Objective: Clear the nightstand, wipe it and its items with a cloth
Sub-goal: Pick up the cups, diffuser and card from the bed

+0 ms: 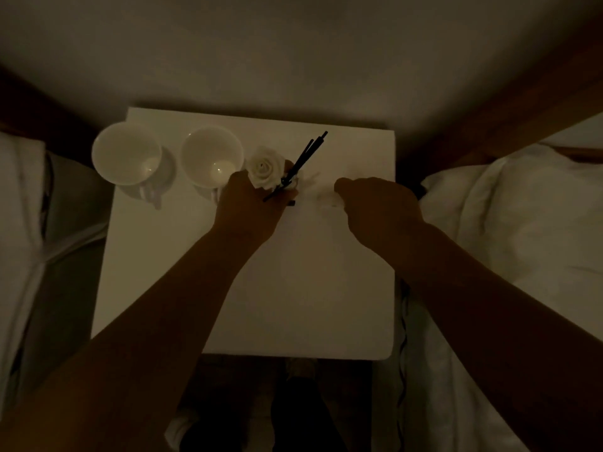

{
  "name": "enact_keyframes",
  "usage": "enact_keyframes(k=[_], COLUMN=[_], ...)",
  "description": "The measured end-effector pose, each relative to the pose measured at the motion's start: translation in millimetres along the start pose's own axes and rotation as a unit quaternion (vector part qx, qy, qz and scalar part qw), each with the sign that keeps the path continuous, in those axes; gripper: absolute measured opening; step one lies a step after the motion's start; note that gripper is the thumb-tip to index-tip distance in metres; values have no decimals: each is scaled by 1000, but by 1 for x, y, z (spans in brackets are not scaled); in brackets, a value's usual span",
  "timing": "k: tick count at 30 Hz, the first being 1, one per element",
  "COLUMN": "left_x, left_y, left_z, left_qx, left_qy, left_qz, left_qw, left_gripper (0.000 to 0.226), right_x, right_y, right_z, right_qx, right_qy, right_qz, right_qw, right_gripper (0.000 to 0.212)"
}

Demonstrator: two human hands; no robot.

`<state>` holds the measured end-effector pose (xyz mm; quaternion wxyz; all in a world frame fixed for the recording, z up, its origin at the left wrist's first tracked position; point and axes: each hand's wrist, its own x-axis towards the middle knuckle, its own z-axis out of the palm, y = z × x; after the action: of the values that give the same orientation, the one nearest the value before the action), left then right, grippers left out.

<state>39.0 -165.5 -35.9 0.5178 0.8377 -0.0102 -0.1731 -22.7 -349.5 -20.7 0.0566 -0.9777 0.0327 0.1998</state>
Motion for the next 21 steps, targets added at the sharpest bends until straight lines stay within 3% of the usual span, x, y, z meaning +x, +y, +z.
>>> enact_keyframes(k=[4,8,13,18,21], left_x=[13,19,26,25,24], left_y=[-3,-8,-5,-1,2], left_z=[5,15,21,23,25], left_qx=[-46,-95,-111,-43,-46], left_qy=[-60,-49,-20,-11,-28], left_qz=[18,15,-3,22,-6], left_qw=[997,994,994,999,999], left_gripper=[34,43,31,30,41], right_x=[9,19,28,29,29], right_y=[3,4,3,2,2], right_z=[4,5,0,-4,-1], right_qx=[9,7,-20,-30,-19], right_qy=[10,26,38,32,37], right_qz=[-1,-1,21,31,33], right_qw=[1000,1000,999,999,999], right_gripper=[33,32,36,41,43])
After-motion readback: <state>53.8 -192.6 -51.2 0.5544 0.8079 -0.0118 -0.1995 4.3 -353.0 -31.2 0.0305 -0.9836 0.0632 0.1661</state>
